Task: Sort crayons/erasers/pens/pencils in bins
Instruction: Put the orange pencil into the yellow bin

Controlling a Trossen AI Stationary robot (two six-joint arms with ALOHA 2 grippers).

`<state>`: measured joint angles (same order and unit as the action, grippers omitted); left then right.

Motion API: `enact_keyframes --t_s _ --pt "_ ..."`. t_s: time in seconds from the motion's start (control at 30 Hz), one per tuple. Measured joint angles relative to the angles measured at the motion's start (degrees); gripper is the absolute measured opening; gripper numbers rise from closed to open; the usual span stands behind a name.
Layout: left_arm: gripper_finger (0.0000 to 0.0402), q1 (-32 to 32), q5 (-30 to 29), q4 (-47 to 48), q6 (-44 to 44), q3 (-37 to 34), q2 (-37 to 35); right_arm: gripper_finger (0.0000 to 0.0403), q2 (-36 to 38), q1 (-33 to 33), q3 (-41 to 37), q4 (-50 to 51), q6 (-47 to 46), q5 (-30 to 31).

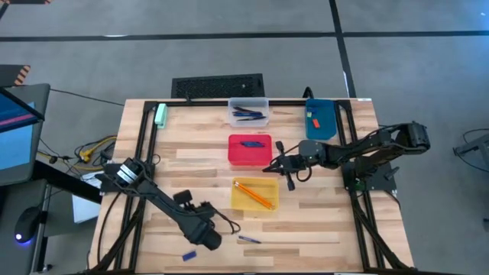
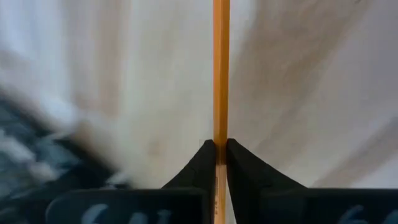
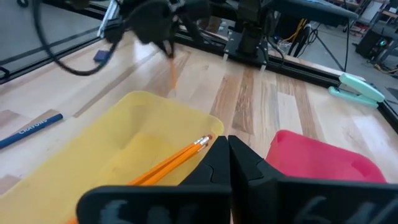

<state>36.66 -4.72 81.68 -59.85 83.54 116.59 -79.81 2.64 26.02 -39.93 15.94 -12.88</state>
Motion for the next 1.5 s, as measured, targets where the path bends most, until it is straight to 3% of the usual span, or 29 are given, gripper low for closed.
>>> enact_keyframes --t_s 0.17,0.47,0.67,0.97,1.2,1.33,1.5 --pt "0.0011 0.4 -6.0 9.7 3.9 4.2 -0.1 0.0005 0.1 0.2 0.0 1.1 0.0 0.7" --pt "0.0011 0.6 -20.1 8.5 8.2 4.6 -5.0 0.0003 7.8 1.3 0.1 9.9 0.3 1.0" --pt "0.0011 -2.9 -28.3 8.3 18.9 4.7 -6.0 0.0002 14.7 1.8 -1.2 15.9 0.5 1.0" --pt "0.0011 -12.4 -32.0 -2.8 48.2 6.7 -6.1 0.0002 27.0 4.6 -7.9 16.2 -0.6 1.1" --pt "0.0011 -18.2 -29.8 -21.1 68.0 9.0 -5.8 0.0002 32.2 7.3 -11.2 18.3 -2.4 1.1" --pt "0.0011 -20.2 -28.4 -27.9 74.9 9.0 -3.5 0.0003 33.0 8.1 -13.0 18.4 -3.2 1.1" --pt "0.0011 -21.8 -24.6 -29.1 77.4 9.2 -0.7 0.0002 33.0 8.4 -13.9 18.0 -5.2 1.1"
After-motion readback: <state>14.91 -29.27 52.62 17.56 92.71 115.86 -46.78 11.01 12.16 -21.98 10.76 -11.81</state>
